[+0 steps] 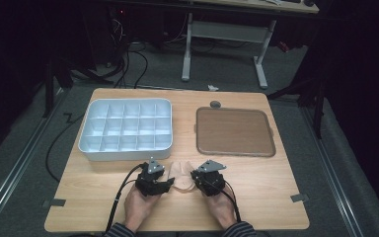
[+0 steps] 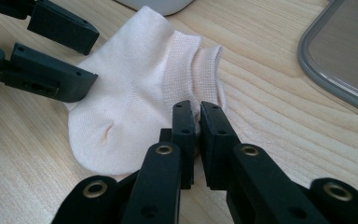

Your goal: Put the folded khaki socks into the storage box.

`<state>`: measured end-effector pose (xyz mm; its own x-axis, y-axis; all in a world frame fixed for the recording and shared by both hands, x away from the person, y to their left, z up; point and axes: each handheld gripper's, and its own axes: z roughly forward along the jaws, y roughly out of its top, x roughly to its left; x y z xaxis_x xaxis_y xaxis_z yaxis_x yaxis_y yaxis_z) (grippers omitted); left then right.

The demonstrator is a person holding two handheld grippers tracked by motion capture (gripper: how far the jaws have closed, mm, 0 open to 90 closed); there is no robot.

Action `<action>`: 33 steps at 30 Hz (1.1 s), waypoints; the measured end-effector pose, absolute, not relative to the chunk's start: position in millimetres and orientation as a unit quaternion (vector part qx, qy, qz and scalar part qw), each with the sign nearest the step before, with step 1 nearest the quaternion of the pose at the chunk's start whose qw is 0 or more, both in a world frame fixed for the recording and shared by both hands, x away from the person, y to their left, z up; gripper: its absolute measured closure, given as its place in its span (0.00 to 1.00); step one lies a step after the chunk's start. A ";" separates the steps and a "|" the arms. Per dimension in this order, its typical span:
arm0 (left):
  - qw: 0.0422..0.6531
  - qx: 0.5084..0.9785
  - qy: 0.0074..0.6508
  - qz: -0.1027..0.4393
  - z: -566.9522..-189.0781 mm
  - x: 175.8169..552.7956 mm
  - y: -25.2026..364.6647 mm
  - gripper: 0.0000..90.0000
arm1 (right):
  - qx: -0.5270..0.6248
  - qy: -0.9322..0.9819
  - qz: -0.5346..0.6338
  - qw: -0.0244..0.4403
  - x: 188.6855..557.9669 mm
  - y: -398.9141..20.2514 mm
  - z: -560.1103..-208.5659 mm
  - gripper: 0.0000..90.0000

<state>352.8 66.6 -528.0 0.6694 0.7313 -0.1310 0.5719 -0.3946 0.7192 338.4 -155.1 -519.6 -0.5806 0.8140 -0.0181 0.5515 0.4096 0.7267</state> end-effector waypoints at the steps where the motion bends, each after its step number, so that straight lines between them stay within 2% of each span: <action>1: 0.384 0.829 0.393 0.102 -527.7 352.6 66.5 0.53 | 0.417 0.819 0.347 0.188 338.8 -155.1 -519.5 0.92; 7: 0.385 0.824 0.410 0.068 -524.1 354.3 67.0 0.55 | 0.421 0.813 0.362 0.173 338.7 -155.3 -514.5 0.83; 10: 0.400 0.819 0.407 0.067 -518.1 356.4 72.6 0.56 | 0.419 0.806 0.381 0.173 335.3 -156.5 -507.0 0.82; 13: 0.412 0.810 0.412 0.062 -510.7 361.7 76.0 0.55 | 0.410 0.802 0.396 0.179 330.5 -156.7 -498.4 0.86; 20: 0.419 0.798 0.430 0.047 -507.2 381.9 78.0 0.56 | 0.387 0.817 0.397 0.161 325.2 -141.5 -496.0 0.96; 33: 0.417 0.796 0.439 0.022 -520.2 396.4 69.8 0.57 | 0.393 0.831 0.367 0.144 329.6 -126.5 -515.1 0.98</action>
